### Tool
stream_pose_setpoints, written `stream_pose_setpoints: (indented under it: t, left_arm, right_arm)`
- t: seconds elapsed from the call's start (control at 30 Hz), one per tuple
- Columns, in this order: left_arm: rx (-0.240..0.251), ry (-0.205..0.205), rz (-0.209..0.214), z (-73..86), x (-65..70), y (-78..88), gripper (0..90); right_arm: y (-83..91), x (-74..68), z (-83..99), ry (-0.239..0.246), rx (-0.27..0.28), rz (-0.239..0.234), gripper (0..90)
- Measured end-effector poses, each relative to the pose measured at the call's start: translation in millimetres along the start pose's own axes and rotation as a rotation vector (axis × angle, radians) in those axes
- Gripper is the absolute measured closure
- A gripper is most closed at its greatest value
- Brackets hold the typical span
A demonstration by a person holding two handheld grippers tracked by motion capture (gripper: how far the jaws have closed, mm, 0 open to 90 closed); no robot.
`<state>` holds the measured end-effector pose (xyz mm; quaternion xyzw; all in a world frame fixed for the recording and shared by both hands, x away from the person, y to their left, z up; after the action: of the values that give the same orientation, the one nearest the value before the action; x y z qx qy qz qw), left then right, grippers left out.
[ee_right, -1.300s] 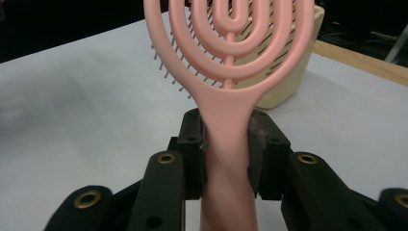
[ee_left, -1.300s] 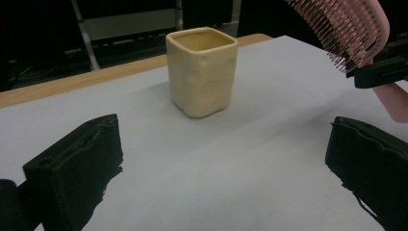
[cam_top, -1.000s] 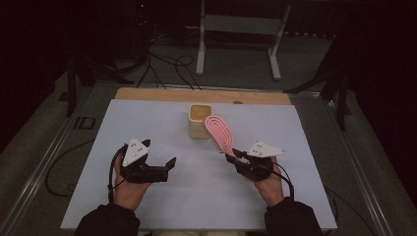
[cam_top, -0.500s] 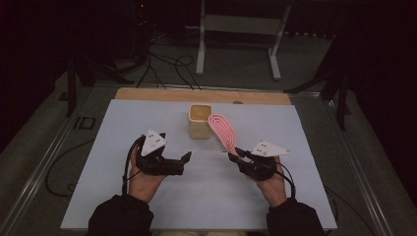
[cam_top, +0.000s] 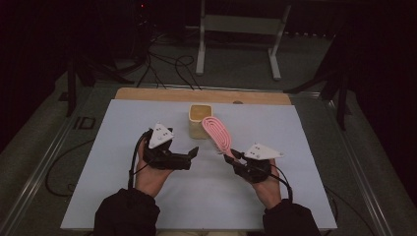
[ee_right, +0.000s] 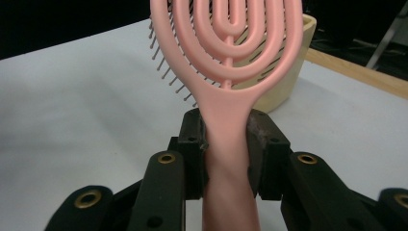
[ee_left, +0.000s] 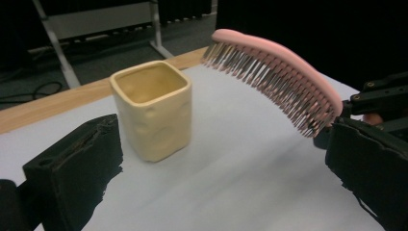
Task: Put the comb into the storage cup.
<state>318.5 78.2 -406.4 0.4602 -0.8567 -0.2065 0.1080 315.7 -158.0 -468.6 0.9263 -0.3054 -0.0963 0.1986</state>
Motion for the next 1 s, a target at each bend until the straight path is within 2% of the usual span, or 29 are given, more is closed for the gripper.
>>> stream_pose_setpoints:
  t: [0.1, 0.2, 0.43, 0.6, 0.8, 1.0]
  left_arm:
    - [-0.008, -0.004, 0.011, -1.1, 4.0, -3.5, 0.2]
    - [-0.009, -0.004, 0.024, -2.5, 7.6, -5.8, 0.2]
    - [-0.023, -0.005, 0.050, -3.5, 16.5, -11.9, 0.2]
    - [-0.030, 0.004, 0.072, -3.4, 21.1, -16.4, 0.2]
    - [-0.067, 0.006, 0.124, -2.2, 34.6, -30.8, 0.2]
    - [-0.079, 0.031, 0.141, -5.9, 47.6, -45.3, 0.2]
  right_arm:
    - [-0.3, -1.7, -0.4, -0.001, 0.002, 0.006, 70.3]
    - [-1.4, -2.2, -0.1, 0.019, 0.001, 0.021, 70.3]
    - [-2.5, -4.7, -0.4, 0.021, 0.014, 0.020, 70.6]
    - [-3.0, -8.0, -1.0, 0.042, 0.030, 0.022, 70.8]
    - [-3.6, -11.7, -1.6, 0.053, 0.044, 0.027, 70.9]
    - [-2.8, -13.3, -2.7, 0.067, 0.062, 0.028, 70.9]
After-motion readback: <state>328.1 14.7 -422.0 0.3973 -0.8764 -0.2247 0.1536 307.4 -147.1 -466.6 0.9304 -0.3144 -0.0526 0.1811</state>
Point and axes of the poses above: each handheld gripper's, and its own axes: y roughly backward along the jaws, z roughly out of its underside, x roughly to its right, the point moved 4 cm from there along -y, roughly forward along the jaws, and after that the axes turned 7 degrees about -z, right-handed, at the moved point
